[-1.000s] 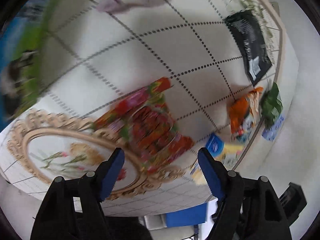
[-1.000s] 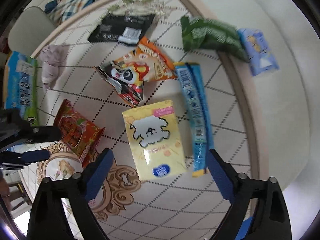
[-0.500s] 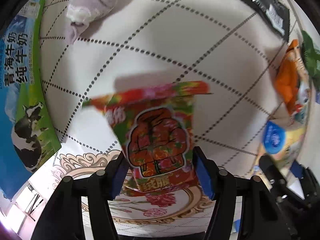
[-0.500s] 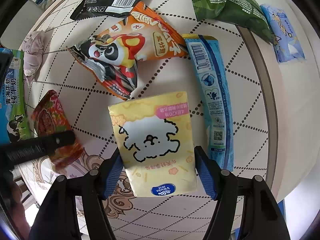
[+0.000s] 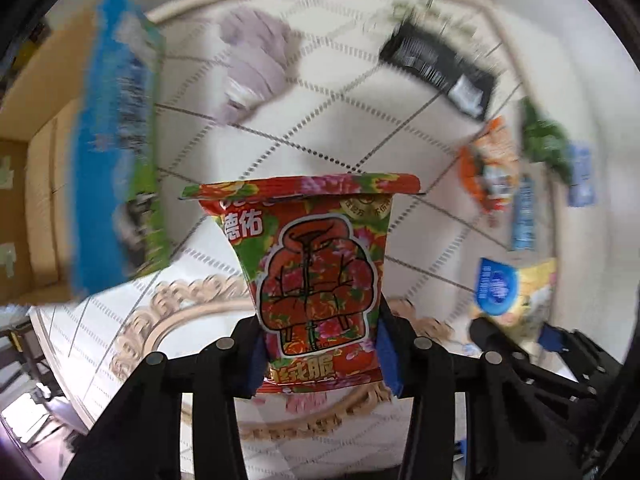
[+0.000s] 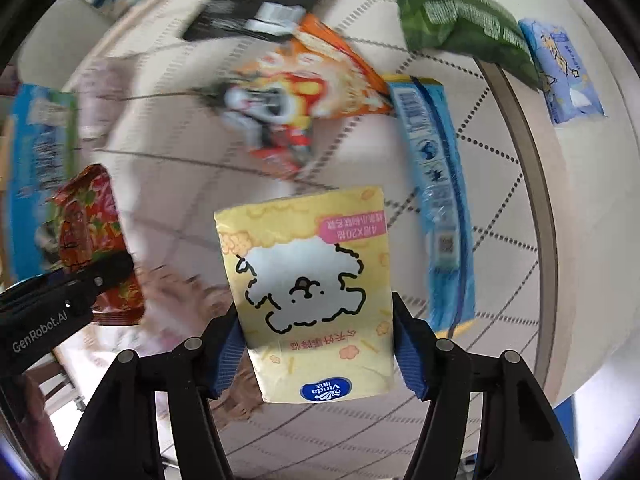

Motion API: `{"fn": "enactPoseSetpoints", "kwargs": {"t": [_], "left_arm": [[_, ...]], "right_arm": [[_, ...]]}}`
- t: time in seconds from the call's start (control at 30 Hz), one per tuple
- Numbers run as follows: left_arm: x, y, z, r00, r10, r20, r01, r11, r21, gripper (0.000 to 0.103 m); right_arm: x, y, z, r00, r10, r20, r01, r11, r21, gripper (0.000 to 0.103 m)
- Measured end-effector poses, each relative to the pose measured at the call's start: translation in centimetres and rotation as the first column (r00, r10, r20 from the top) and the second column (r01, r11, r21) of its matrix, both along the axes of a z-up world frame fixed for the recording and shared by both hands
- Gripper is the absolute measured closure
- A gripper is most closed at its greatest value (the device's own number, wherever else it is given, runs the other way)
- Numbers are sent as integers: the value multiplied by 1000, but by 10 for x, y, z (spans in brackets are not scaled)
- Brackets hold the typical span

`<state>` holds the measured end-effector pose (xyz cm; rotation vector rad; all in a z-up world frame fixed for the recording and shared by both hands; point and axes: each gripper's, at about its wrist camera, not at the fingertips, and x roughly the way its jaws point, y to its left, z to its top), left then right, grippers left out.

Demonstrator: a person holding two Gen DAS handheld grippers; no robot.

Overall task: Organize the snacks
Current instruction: 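Carry both items into the cardboard box and open both tools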

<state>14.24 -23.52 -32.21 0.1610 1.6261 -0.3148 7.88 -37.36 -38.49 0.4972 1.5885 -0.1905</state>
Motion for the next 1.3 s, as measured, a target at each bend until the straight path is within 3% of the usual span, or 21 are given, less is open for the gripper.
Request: {"fn": "enactPoseSetpoints", "kwargs": {"t": [0.17,0.33,0.47,0.63,0.83,1.0,1.17,1.3], "left_arm": [[-2,55,90,994,70,88,-60,992,-107,61],[37,144,135,978,147,151,-122,979,-163,61],[74,204,150,962,195,191,-170,976,-139,61],[123,262,118,956,255,147,-239,964,-116,61],[185,314,63,963,267,35,-262,959,-103,61],[223,325,14,972,228,-61,-233,968,-95,61],[244,320,-19,967,200,-157,-220,968,-124,61],[255,312,-32,969,168,-183,-196,969,-149,61]], "right_arm": [[-2,41,60,992,47,117,-58,994,93,36],[29,93,125,963,102,250,-145,976,160,36],[76,148,161,934,159,321,-226,957,184,36],[134,226,177,920,209,331,-274,947,165,36],[210,299,133,927,263,267,-300,948,108,36],[257,335,76,937,288,197,-303,952,51,36],[287,339,25,950,283,135,-289,957,29,36],[298,335,0,954,280,104,-283,959,16,36]]}}
